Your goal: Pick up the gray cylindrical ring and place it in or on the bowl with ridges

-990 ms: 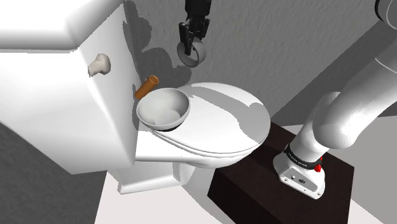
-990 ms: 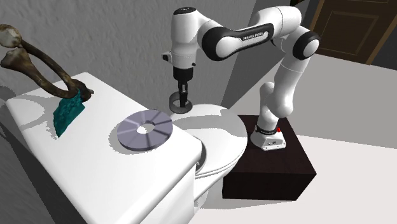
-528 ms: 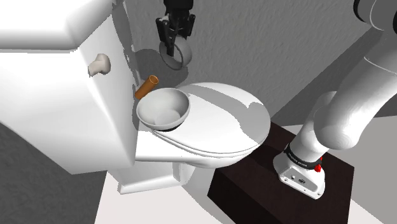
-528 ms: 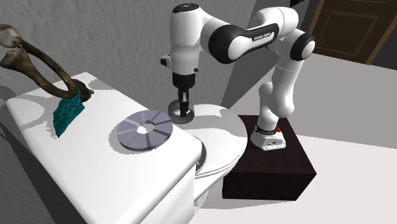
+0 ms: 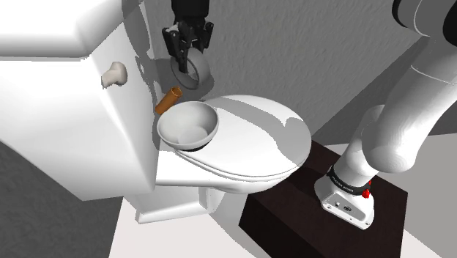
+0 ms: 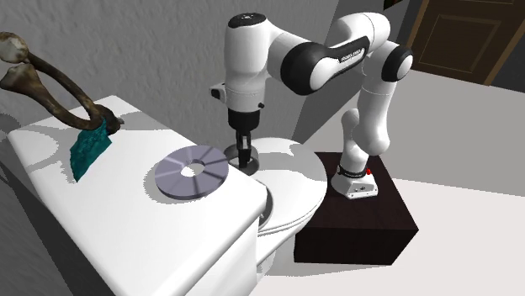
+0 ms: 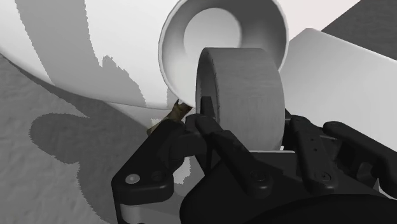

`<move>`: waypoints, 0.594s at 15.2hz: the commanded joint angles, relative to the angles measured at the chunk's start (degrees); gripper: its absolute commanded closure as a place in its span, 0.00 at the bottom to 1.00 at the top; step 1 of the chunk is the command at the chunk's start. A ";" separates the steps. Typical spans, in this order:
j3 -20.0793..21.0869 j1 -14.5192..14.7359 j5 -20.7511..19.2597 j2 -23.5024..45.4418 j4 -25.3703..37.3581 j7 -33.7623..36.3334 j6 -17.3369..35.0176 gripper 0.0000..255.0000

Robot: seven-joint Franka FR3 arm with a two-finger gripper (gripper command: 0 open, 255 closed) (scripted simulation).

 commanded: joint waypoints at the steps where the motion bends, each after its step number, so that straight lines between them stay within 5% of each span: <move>1: -0.03 -0.03 0.16 -0.43 -2.12 0.02 1.76 1.00; 9: -0.17 -0.16 0.56 -1.48 -9.50 -0.10 8.18 1.00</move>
